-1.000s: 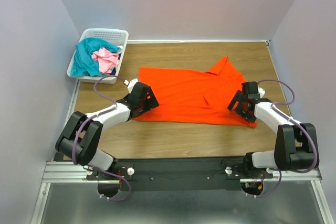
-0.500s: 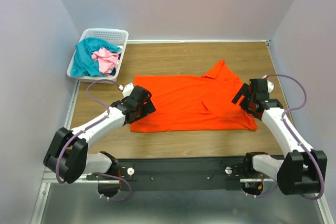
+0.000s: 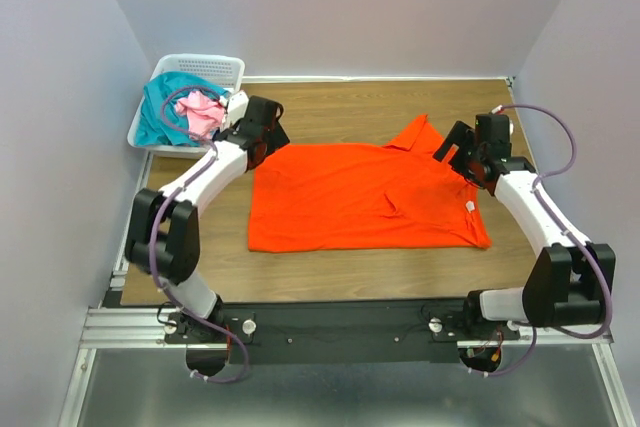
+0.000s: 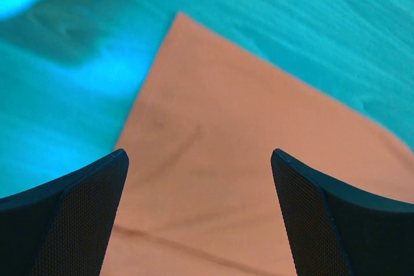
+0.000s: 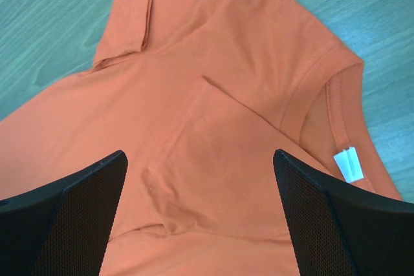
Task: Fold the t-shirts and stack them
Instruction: Fold the tshirt
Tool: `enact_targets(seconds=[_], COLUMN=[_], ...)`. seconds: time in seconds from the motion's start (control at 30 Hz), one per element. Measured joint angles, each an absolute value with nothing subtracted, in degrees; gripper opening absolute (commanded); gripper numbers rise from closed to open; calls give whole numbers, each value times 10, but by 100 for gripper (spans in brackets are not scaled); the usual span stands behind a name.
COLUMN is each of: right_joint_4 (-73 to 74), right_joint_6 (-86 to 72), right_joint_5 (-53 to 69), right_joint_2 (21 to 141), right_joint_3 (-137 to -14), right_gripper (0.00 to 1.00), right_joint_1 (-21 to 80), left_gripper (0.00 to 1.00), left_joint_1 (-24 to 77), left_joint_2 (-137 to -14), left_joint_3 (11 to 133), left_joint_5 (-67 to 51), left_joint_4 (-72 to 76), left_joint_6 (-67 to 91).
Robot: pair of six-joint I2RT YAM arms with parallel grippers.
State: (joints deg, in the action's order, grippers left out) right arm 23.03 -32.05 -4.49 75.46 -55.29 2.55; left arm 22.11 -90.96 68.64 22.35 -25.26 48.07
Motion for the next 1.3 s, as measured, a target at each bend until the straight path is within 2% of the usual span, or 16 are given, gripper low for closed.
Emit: enact_targets(seconds=[0.23,0.47,0.57,0.63,0.7,0.8,0.87,1.03,1.13,1.17,1.23,1.27,1.3], right_joint_4=[202,190,187,185,185,185,185,184,184,184,183,182,182], right_joint_6=[-320,-310,-305,-304,-303,-301,-300,-299,-299,-299,-299,-299,-299], right_joint_5=[-37,-35,-36,-36,-35,-35,-35,-36,-36,-36,-36,-36,-36], right_joint_2=[795,800,803,808,815,823,825,826,827,829,832,833,834], right_joint_3=[-557,-557,-556,-556,-556,-556,-556,-556,-556,-556,-556,-556,-556], right_gripper=[100,100,100,100,100,100,100,100,100,100,100,100,100], right_joint_1=[25,25,25,25,25,25,25,25,25,25,25,25,25], left_gripper=[76,72,72,68,60,57,48,47,42,33,26,10,5], left_joint_1=[184,167,157,154,149,142,141,139,139,139,139,139,139], left_joint_2=[-1086,-1194,-1213,-1223,-1235,-1250,-1256,-1261,-1257,-1254,-1250,-1248,-1248], left_joint_3=[846,940,948,951,959,967,968,965,952,946,939,935,934], left_joint_5=[234,241,243,245,249,249,249,248,246,245,243,240,238], left_joint_4=[-267,-298,-302,-306,-312,-314,-315,-313,-295,-289,-282,-279,-277], left_joint_6=[444,429,426,426,425,422,421,419,416,415,411,410,409])
